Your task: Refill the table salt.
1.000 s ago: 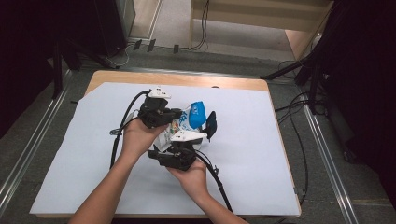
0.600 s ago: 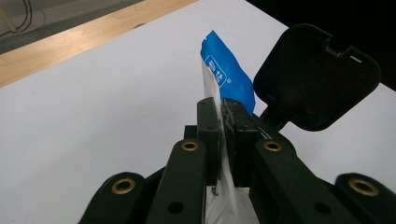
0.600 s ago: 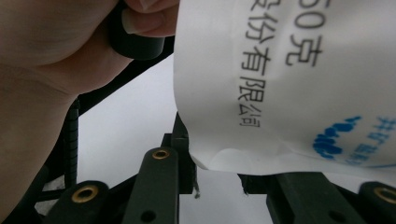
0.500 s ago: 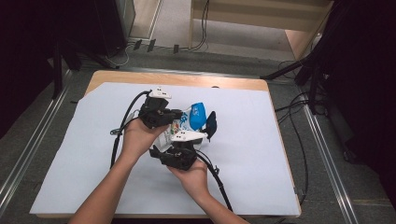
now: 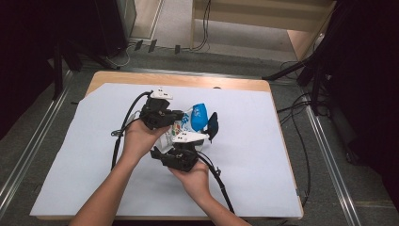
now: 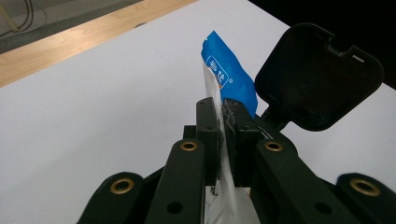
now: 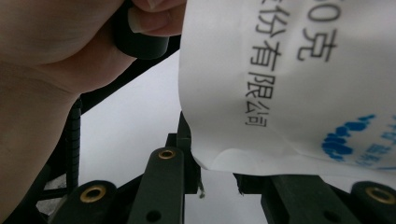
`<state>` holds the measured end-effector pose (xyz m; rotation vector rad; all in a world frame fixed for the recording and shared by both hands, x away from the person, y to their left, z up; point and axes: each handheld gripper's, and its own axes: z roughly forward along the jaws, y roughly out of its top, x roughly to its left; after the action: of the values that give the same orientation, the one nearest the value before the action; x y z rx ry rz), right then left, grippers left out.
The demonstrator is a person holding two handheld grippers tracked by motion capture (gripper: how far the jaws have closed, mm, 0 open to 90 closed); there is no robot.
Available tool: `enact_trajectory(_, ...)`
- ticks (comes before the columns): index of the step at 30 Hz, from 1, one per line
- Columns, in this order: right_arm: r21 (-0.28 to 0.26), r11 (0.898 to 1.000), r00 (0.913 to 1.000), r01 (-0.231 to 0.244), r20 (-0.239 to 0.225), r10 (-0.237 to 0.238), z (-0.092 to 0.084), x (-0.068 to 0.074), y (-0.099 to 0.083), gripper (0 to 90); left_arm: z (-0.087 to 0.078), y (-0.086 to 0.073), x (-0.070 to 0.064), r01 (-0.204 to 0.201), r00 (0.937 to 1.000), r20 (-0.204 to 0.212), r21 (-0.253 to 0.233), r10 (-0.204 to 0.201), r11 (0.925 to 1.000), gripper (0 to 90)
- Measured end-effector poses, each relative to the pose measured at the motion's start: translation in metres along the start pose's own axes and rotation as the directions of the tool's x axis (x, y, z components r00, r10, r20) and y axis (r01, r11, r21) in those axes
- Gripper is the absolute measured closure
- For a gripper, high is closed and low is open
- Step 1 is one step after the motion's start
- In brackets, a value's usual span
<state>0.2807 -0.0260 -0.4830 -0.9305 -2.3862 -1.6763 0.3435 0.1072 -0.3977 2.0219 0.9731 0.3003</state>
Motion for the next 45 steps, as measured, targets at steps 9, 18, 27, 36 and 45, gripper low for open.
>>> enact_trajectory(9,0.000,1.000,1.0000,-0.003,-0.007,0.003,0.0004,0.0008,-0.0002,78.0,-0.0002,0.0002,-0.0010,-0.006,0.9999,-0.009,0.000,0.006,1.0000,86.3)
enact_trajectory(18,0.000,1.000,1.0000,-0.004,-0.006,0.004,0.0002,0.0009,-0.0002,78.1,-0.0001,0.0003,-0.0025,-0.009,0.9998,-0.016,-0.007,0.009,0.9999,86.3)
enact_trajectory(27,-0.007,1.000,1.0000,0.000,-0.009,0.000,-0.0003,0.0017,0.0002,79.6,0.0001,0.0009,-0.0032,-0.014,0.9996,-0.023,-0.005,0.014,0.9999,86.3)
enact_trajectory(36,-0.012,1.000,1.0000,-0.001,-0.006,0.001,-0.0012,0.0025,0.0003,78.4,-0.0017,0.0026,-0.0030,-0.013,0.9992,-0.038,0.012,0.013,0.9999,86.7)
enact_trajectory(45,-0.016,1.000,0.9997,-0.023,-0.004,0.023,-0.0034,-0.0008,0.0011,69.4,-0.0014,0.0035,-0.0069,-0.034,0.9960,-0.081,0.023,0.036,0.9992,86.8)
